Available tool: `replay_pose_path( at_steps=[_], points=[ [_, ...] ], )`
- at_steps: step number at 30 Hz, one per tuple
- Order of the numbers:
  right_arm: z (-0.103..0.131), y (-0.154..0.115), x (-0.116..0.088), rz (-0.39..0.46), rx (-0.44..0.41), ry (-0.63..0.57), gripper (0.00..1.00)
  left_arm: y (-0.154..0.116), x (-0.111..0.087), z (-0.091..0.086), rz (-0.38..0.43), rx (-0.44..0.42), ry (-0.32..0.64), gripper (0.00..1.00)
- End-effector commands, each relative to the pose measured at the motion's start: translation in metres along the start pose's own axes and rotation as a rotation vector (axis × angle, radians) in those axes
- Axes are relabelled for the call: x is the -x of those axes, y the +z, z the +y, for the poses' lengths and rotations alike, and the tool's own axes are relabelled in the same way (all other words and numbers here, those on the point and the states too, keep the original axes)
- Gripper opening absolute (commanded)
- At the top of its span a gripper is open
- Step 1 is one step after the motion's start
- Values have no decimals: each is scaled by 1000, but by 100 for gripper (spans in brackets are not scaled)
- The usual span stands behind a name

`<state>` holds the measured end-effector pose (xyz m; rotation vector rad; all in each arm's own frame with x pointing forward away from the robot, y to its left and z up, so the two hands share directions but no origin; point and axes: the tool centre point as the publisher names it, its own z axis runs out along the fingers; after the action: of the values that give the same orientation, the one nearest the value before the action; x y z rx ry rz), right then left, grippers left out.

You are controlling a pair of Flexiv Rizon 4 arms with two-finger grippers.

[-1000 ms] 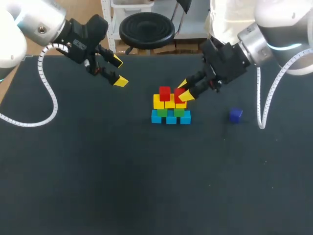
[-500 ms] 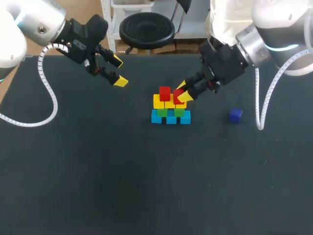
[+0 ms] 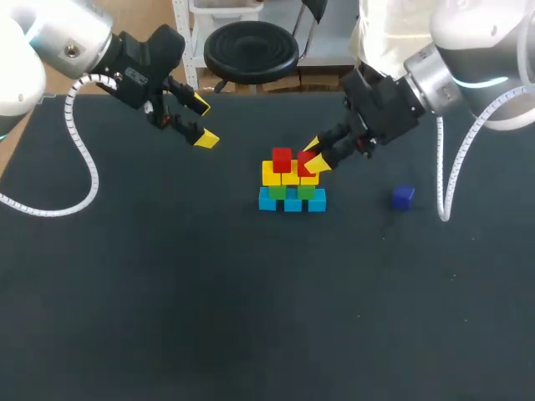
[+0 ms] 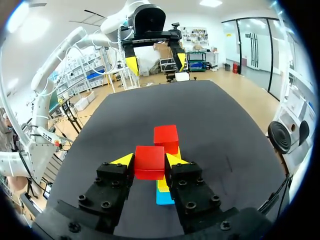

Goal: Place the blue cubes, place green cubes on the blue cubes, place the yellow cubes on the green cubes, then place the red cubes on the yellow cubes, and place purple cube on the red cubes.

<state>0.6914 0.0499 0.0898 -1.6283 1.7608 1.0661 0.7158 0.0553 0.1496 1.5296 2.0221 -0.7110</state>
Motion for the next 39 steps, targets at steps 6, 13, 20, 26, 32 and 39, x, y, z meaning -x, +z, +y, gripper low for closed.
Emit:
replay_pose_path(
  at_steps=[6,13,20,26,32,39],
  points=[
    [-5,1,2,3,3,-3,0,0,-1,0,-5,0,3,100],
    [-9,2,4,8,5,-4,0,0,-1,0,-5,0,3,100],
    [-11,4,4,11,14,-2,0,0,-1,0,-5,0,3,100],
    [-11,5,3,12,16,4,0,0,-1,0,-5,0,3,100],
    [-11,5,4,12,17,5,0,0,-1,0,-5,0,3,100],
    [-12,5,3,11,18,8,0,0,-1,0,-5,0,3,100]
  ],
)
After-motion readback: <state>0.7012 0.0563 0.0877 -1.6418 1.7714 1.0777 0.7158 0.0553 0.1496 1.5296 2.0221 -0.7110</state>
